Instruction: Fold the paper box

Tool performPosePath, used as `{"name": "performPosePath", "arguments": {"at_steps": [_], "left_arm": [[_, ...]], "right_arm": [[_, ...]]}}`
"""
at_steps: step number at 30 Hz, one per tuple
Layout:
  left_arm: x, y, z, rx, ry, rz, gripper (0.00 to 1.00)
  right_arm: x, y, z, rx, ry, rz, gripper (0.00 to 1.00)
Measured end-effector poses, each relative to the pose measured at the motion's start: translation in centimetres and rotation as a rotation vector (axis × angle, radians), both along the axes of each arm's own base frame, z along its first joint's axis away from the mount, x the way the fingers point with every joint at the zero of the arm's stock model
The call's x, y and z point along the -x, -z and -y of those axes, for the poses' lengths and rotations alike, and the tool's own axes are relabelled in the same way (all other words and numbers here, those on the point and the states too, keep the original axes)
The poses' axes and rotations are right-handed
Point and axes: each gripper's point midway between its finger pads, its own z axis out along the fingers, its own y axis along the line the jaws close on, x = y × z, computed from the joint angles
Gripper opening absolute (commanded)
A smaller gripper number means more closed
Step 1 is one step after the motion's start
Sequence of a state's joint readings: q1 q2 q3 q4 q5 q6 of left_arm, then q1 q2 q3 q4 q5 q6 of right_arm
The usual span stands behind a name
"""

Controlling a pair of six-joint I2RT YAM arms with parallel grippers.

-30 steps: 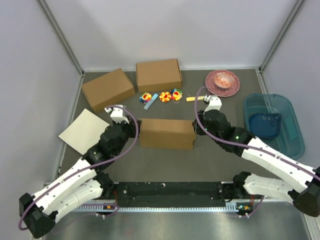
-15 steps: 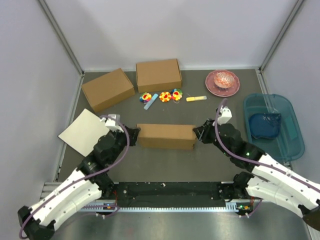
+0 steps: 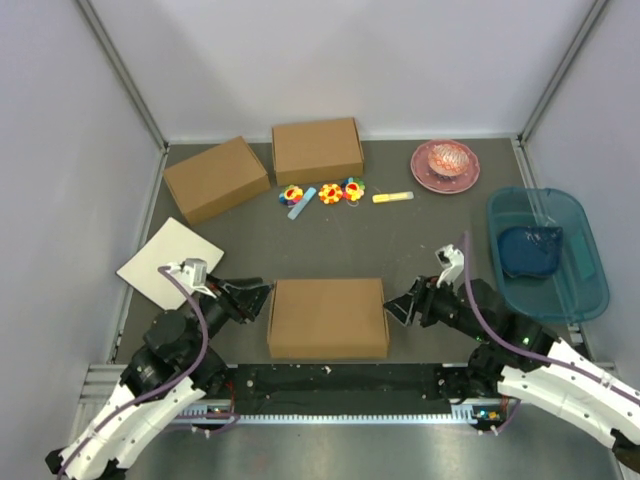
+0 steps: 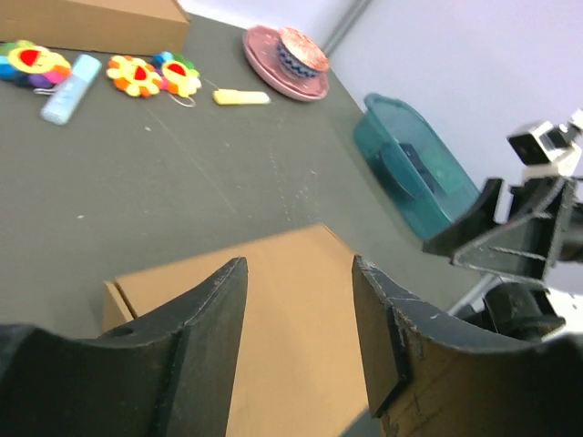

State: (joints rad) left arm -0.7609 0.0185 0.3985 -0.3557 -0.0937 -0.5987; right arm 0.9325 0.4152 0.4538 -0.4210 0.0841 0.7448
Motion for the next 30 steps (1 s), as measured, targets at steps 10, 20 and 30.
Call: {"name": "performPosePath", "arguments": {"at_steps": [10, 20, 30], "left_arm": [[-2.2, 3.2, -1.7, -0.017, -0.183, -0.171, 0.65], [-1.5, 15.0, -1.5, -0.315, -0.261, -0.650, 0.68], [-2.2, 17.1, 0.5, -0.227, -0.218, -0.641, 0.40]], "right_arm": [[-0.9, 3.3, 0.3, 0.137, 0.079, -0.129, 0.75], [0.8, 10.4, -0.3, 0.283, 0.033, -0.339, 0.73], [-1.5, 10.5, -1.7, 0.158, 0.079, -0.332, 0.43]]}}
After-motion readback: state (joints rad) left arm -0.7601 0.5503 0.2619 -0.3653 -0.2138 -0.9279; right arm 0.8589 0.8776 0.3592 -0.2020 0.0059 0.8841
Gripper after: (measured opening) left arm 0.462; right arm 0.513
